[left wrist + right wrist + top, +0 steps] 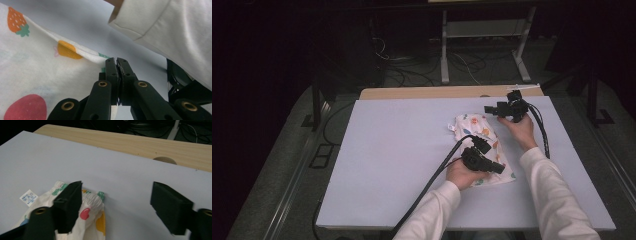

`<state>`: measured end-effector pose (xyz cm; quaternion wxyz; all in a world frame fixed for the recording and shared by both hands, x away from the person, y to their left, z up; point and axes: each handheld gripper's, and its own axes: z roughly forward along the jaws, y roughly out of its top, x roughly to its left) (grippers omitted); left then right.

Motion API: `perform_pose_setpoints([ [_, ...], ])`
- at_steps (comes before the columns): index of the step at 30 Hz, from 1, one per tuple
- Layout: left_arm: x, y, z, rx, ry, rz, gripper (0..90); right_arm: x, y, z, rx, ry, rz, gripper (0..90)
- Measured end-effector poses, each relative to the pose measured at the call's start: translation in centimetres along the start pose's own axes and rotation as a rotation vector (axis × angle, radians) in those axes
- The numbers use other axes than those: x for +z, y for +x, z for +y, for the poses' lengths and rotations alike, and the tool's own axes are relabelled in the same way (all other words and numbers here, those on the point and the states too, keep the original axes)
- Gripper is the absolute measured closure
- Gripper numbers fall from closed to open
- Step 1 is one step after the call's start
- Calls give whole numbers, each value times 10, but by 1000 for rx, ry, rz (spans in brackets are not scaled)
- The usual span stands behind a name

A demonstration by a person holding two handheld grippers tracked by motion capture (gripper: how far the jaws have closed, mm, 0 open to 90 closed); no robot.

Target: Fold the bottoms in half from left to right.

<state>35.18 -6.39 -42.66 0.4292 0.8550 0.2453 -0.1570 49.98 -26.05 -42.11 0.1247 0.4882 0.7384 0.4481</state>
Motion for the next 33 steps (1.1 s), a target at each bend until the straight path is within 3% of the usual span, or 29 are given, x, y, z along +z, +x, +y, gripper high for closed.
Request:
perform_pose_setpoints([
  [7,10,0,5,2,20,0,874,-6,2,-3,-9,5,17,117],
  [11,15,0,8,4,32,1,874,-9,3,-5,-12,19,30,9],
  [21,33,0,14,13,66,-1,874,-17,4,-12,-26,50,23,0],
  [33,48,2,20,3,93,-23,868,-33,-4,-16,9,42,-13,0],
])
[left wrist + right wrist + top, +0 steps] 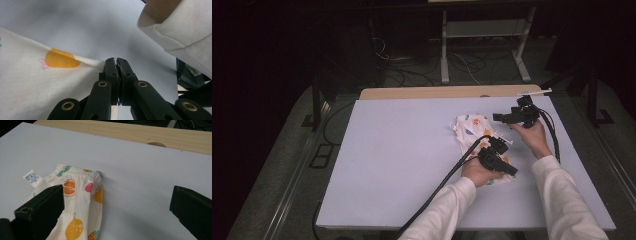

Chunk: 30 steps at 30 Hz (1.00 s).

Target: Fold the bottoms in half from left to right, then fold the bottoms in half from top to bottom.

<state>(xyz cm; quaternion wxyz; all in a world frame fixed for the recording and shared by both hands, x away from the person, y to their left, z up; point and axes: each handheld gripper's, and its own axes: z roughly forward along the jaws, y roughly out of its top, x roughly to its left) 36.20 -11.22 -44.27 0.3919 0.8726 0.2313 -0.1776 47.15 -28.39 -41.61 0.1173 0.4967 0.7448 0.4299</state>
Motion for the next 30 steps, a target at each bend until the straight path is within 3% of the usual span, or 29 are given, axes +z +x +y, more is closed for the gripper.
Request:
perform_pose_setpoints([
  [5,1,-2,-1,-8,-9,-41,679,-4,-2,-3,7,0,-7,0],
  [7,1,-3,0,-3,-9,-39,584,-5,-2,-5,7,1,-6,0],
  [9,-3,-9,-1,34,-17,14,475,-6,-1,-6,1,0,-7,0],
  [10,-3,-9,-1,34,-17,14,413,-6,0,-7,-1,2,-7,0],
  [11,-8,-13,-3,50,-37,59,372,-7,1,-7,-2,3,-6,0],
  [15,-17,-14,-6,42,-70,32,258,-9,4,-7,-14,-4,-4,0],
  [18,-26,-16,-8,75,-79,69,132,-10,7,-6,-21,-6,-1,0],
  [19,-32,-17,-10,103,-85,96,107,-10,7,-5,-26,-10,0,0],
  [20,-32,-17,-10,103,-85,96,78,-10,7,-5,-26,-10,0,0],
  [24,-43,-17,-13,165,-79,109,0,-11,12,-4,-36,-10,7,0],
  [30,-56,-17,-17,188,-89,130,0,-11,16,-4,-41,-13,14,0],
])
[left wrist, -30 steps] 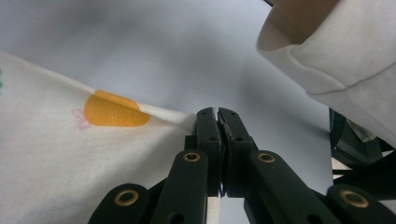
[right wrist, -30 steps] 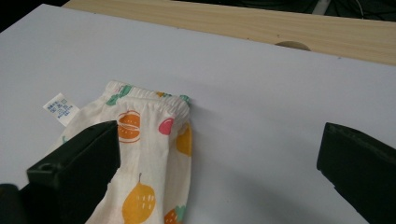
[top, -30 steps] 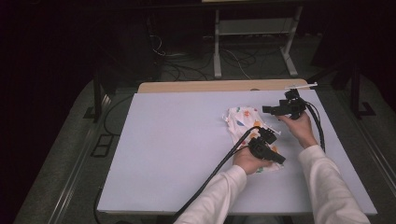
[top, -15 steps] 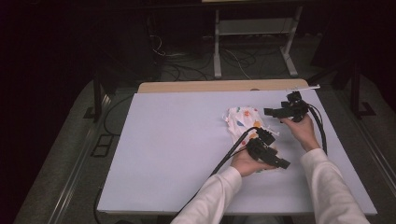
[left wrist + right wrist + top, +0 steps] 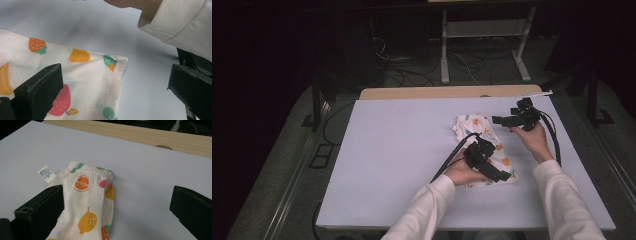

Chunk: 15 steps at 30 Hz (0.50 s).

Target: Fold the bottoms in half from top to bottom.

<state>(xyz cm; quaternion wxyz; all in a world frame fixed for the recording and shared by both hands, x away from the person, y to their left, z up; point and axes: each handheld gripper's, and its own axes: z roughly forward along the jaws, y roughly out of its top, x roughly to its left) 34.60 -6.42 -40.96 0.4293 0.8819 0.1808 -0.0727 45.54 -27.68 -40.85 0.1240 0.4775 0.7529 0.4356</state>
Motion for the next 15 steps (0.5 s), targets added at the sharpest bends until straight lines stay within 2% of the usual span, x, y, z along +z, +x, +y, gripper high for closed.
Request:
perform_pose_setpoints([
  [3,-7,2,-1,13,2,13,0,0,2,0,-3,0,6,0],
  [15,-42,18,-6,12,-25,78,0,0,4,-3,-11,2,18,0],
])
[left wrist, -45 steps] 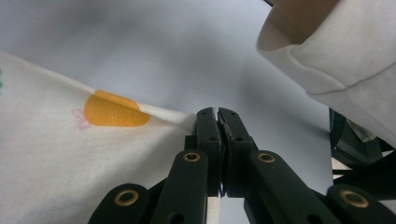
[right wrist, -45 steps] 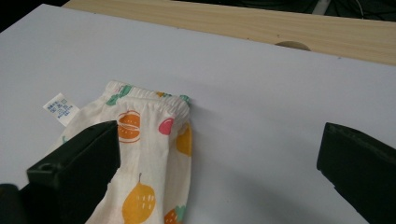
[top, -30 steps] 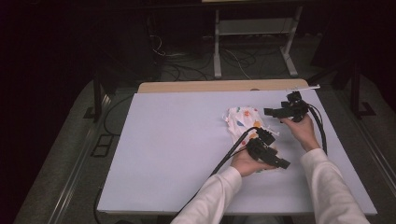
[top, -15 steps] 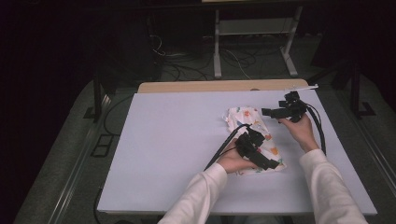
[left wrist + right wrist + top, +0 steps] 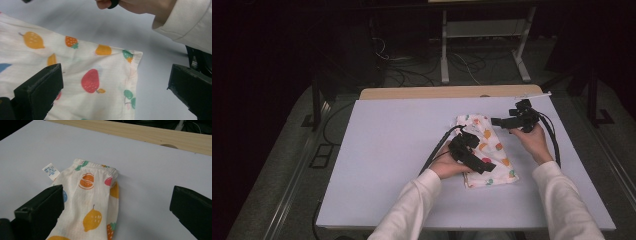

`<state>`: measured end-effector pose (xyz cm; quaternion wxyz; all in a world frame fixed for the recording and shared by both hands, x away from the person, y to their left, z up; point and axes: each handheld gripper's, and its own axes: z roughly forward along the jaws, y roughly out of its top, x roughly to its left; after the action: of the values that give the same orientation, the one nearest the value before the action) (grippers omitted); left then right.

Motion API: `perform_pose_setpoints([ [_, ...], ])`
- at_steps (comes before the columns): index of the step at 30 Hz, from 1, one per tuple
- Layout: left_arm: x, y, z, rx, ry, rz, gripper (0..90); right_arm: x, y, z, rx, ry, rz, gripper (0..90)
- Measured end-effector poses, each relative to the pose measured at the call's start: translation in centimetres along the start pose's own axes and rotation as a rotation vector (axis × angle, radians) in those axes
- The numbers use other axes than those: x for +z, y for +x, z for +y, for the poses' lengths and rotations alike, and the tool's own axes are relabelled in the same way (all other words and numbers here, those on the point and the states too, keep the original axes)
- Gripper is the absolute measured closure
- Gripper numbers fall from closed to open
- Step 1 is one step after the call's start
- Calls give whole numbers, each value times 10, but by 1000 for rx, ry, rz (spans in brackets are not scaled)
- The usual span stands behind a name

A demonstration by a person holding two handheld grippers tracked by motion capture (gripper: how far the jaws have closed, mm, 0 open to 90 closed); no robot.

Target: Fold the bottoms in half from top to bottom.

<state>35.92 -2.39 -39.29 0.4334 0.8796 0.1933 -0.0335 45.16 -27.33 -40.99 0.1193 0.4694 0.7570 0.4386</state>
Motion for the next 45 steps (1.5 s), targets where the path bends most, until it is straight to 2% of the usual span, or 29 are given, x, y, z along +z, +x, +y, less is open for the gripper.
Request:
perform_pose_setpoints([
  [9,-19,15,0,-12,-18,25,0,0,3,1,-12,2,15,0],
  [16,-32,31,0,-10,-8,72,0,1,6,1,-21,-1,23,0],
  [19,-34,38,-1,-4,13,85,0,2,7,1,-22,-1,24,0],
  [26,-42,51,1,-15,21,106,0,4,8,1,-26,7,29,0],
  [36,-45,67,2,-18,9,118,0,3,7,1,-17,0,38,0],
  [45,-49,89,4,-60,-16,148,0,6,7,1,-18,6,42,0],
])
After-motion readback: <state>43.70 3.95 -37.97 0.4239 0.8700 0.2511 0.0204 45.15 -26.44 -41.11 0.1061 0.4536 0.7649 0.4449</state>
